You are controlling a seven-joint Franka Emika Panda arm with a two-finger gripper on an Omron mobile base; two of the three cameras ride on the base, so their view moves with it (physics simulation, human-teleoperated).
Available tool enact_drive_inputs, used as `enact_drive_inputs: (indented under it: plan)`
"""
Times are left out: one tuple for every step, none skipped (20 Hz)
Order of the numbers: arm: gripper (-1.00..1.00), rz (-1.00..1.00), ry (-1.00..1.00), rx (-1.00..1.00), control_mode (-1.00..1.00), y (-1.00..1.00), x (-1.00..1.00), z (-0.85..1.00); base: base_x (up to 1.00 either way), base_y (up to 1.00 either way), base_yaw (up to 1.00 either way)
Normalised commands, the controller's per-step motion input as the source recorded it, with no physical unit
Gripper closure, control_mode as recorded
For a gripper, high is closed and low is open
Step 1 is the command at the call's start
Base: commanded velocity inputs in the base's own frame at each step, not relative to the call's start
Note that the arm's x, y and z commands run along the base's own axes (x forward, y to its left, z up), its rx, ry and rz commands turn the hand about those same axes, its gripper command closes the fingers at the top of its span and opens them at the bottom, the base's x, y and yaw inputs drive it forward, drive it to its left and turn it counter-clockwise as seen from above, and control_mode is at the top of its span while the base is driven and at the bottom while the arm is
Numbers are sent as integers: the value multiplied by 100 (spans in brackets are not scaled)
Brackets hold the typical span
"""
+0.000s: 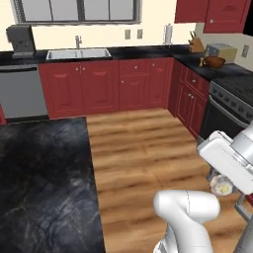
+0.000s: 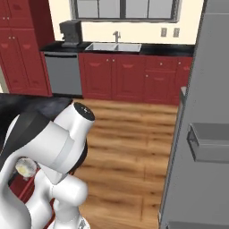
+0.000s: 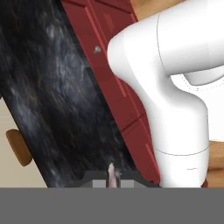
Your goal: Retrieve the bottle and the shaker from the cabinet and place them next to the mixing bowl on the counter. Then add garlic from the fridge to the mixing bowl.
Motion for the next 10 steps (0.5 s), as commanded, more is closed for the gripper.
enact_drive_inputs:
  plan:
    - [100,0,0,0,100,0,0,0,50,17,2]
    - [100,0,0,0,100,0,0,0,51,17,3]
    - [100,0,0,0,100,0,0,0,50,14,3]
    - [100,0,0,0,100,0,0,0,49,12,2]
    - [100,0,0,0,100,0,0,0,52,13,1]
    - [100,0,0,0,100,0,0,0,51,13,1]
    - [100,0,0,0,100,0,0,0,51,13,1]
    - [100,0,0,0,100,0,0,0,52,12,1]
    - [100,0,0,0,100,0,0,0,55,12,1]
    - [100,0,0,0,100,0,0,0,56,11,1]
